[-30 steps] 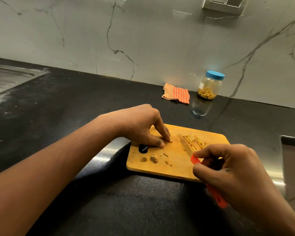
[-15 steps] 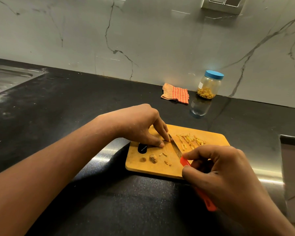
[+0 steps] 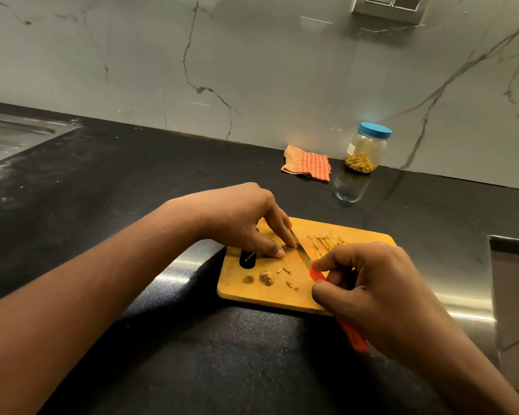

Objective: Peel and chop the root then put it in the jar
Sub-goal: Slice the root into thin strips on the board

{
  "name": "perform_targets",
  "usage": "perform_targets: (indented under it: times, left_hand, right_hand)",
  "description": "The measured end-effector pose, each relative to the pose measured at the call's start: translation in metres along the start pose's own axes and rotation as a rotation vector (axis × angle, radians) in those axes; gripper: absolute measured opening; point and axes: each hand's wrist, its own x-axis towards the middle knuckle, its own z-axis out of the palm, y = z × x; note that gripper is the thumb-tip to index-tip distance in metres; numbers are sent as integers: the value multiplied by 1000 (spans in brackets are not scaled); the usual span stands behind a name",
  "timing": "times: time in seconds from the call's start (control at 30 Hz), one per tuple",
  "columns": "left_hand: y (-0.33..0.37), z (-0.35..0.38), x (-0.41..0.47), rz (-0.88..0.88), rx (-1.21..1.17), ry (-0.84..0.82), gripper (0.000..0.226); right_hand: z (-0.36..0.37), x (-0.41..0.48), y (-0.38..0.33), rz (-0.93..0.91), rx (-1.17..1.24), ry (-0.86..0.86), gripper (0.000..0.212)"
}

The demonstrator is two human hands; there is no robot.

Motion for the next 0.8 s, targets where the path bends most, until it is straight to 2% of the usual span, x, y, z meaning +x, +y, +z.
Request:
perform_targets:
  times: [0.47, 0.8]
  left_hand:
    - [-2, 1, -1, -17, -8, -3, 29]
    - [-2, 1, 0, -28, -18, -9, 29]
  right_hand:
    - [-12, -19, 10, 16, -1, 69, 17]
    - [-8, -26, 5, 28, 16, 48, 20]
